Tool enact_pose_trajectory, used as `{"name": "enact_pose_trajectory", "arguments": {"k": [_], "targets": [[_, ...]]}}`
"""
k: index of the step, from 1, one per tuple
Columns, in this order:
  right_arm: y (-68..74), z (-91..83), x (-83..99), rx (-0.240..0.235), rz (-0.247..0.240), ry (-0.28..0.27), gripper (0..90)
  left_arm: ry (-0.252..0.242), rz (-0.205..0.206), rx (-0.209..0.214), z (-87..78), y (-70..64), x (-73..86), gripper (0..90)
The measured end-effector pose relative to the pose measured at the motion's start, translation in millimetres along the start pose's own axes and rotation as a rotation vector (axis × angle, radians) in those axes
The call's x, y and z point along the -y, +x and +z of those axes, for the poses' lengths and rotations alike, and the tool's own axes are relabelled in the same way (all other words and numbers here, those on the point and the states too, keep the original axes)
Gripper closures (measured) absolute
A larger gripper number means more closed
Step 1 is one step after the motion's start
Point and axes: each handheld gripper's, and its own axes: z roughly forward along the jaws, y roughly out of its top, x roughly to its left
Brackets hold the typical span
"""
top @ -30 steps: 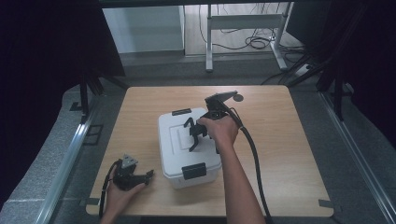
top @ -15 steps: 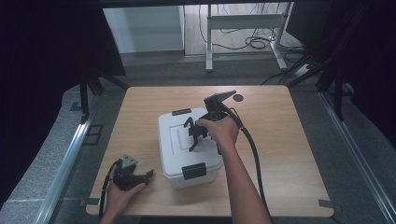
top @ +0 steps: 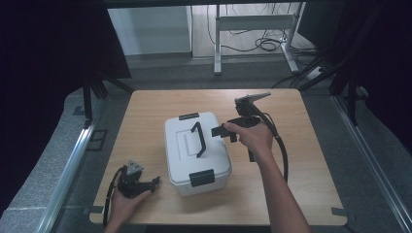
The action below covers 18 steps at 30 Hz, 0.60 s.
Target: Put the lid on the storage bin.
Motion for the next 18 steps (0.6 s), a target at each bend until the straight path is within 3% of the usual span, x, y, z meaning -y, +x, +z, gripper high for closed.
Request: {"name": "enact_pose_trajectory", "arguments": {"k": [3, 8, 10, 11, 12, 13, 16, 17, 18], "targets": [[-7.9, -7.2, 5.1, -0.003, -0.015, -0.017, 49.8, 0.0, 0.0, 0.0, 0.0, 0.0, 0.0, 14.4], [-37.9, -26.9, 23.7, -0.013, -0.042, -0.064, 45.9, -0.002, 0.0, -0.001, 0.1, -0.1, 0.0, 14.4], [-58.4, -36.9, 37.3, -0.014, -0.054, -0.096, 43.4, -0.003, 0.0, -0.001, 0.2, -0.1, 0.2, 14.5], [-58.4, -36.9, 37.3, -0.014, -0.054, -0.096, 43.4, -0.003, 0.0, -0.001, 0.2, -0.1, 0.2, 14.5], [-72.9, -42.5, 47.3, -0.012, -0.054, -0.116, 42.4, -0.003, 0.0, -0.001, 0.2, -0.1, 0.2, 14.5], [-72.9, -42.5, 47.3, -0.012, -0.054, -0.116, 42.4, -0.003, 0.0, -0.001, 0.2, -0.1, 0.2, 14.5], [-93.4, -50.4, 61.7, -0.026, -0.037, -0.141, 41.6, 0.001, 0.001, 0.0, -0.1, 0.0, 0.2, 14.5], [-109.2, -55.7, 73.4, -0.023, -0.023, -0.154, 40.9, 0.001, 0.001, 0.0, -0.1, 0.0, 0.2, 14.5], [-116.0, -57.4, 78.7, -0.022, -0.019, -0.164, 40.6, 0.001, 0.001, 0.0, -0.1, 0.0, 0.2, 14.5]]}}
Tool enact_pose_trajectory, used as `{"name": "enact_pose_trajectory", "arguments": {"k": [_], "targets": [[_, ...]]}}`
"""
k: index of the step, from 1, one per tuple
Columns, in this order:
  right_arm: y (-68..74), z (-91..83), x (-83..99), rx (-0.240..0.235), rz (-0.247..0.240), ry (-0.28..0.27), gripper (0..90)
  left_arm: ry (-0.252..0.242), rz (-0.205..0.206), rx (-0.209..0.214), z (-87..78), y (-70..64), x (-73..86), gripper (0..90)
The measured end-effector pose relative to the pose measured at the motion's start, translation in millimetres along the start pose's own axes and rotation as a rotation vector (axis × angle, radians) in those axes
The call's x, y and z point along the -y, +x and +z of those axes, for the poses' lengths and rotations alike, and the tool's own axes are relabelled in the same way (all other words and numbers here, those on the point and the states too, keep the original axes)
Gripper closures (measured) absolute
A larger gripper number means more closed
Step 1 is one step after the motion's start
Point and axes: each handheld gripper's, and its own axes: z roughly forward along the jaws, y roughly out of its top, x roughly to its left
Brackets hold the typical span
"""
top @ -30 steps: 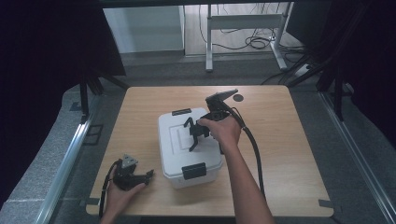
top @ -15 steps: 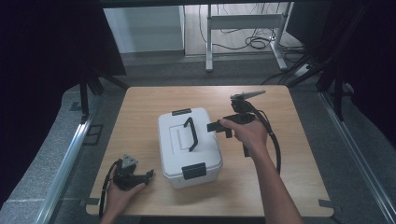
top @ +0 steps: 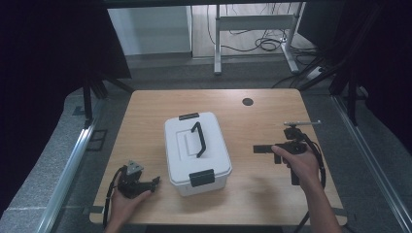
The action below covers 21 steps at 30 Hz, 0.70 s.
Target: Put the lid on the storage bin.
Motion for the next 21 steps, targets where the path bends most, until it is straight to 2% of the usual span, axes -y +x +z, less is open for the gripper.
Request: {"name": "enact_pose_trajectory", "arguments": {"k": [2, 3, 4, 5, 6, 7, 11, 16, 21], "targets": [[-5.0, -1.8, 3.8, -0.003, 0.005, -0.006, 40.2, 0.0, 0.001, 0.0, 0.0, 0.0, 0.0, 14.5], [-19.2, -5.6, 14.8, -0.004, 0.019, -0.02, 38.8, 0.001, 0.001, 0.0, -0.1, 0.1, 0.0, 14.5], [-19.2, -5.6, 14.8, -0.004, 0.019, -0.02, 38.8, 0.001, 0.001, 0.0, -0.1, 0.1, 0.0, 14.5], [-30.6, -7.8, 23.9, 0.003, 0.027, -0.028, 37.6, 0.001, 0.001, 0.0, -0.1, 0.0, 0.0, 14.5], [-30.6, -7.8, 23.9, 0.003, 0.027, -0.028, 37.6, 0.001, 0.001, 0.0, -0.1, 0.0, 0.0, 14.5], [-40.4, -8.7, 32.0, 0.015, 0.029, -0.03, 36.9, 0.001, 0.001, 0.0, -0.1, 0.0, 0.0, 14.5], [-50.0, -11.7, 37.1, 0.04, 0.038, -0.022, 36.4, 0.001, 0.001, 0.0, -0.1, 0.0, 0.0, 14.5], [-53.3, -10.4, 39.1, 0.032, 0.031, -0.029, 36.5, 0.001, 0.0, 0.0, 0.0, 0.0, 0.0, 14.5], [-59.2, -6.7, 40.2, 0.024, 0.046, -0.035, 36.3, 0.0, -0.005, -0.003, 0.5, 0.0, -0.6, 14.2]]}}
